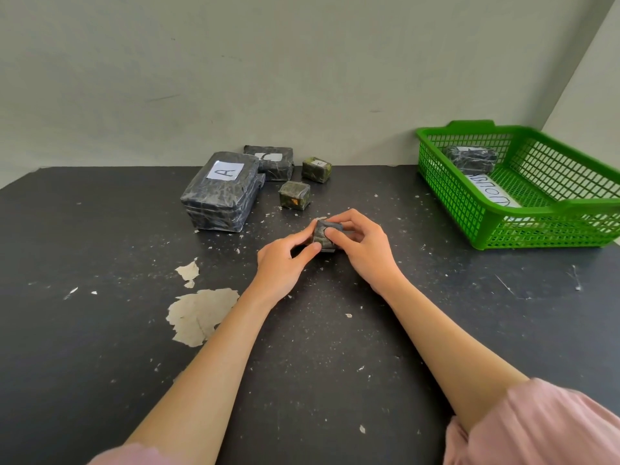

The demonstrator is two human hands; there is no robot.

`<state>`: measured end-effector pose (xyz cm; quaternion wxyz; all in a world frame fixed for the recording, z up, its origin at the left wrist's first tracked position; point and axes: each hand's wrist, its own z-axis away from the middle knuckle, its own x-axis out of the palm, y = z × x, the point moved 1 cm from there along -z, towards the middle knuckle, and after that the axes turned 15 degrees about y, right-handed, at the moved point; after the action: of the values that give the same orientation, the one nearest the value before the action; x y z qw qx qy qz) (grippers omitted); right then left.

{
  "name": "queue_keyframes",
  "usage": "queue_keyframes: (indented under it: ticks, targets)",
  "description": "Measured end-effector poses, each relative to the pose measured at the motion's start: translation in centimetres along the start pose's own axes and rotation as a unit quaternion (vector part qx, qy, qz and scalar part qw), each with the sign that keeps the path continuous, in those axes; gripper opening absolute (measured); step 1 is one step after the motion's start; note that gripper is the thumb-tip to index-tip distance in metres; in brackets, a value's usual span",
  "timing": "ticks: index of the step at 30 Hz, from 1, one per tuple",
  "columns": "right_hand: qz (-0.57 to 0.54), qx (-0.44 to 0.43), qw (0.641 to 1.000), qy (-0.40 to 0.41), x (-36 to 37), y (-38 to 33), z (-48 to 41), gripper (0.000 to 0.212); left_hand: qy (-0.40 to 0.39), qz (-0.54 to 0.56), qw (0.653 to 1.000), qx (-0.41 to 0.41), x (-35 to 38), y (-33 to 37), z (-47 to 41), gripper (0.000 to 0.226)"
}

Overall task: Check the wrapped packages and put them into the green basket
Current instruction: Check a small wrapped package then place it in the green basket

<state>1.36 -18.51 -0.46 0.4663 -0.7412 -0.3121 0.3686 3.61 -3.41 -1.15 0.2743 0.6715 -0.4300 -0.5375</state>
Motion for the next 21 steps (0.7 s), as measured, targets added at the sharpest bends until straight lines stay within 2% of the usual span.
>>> queue_keyframes:
  ticks: [12,21]
  targets:
    - [0.014,-0.018,1.0,-0.004,0.13,-0.24,0.13,0.021,-0.017,-0.016,0.999,0.021,-0.14,0.27,0.14,0.05]
    - [-0.018,-0.004,1.0,-0.021,-0.28,-0.14,0.12,0.022,-0.028,-0.022,0.999,0.025,-0.18,0.15,0.06,0.05]
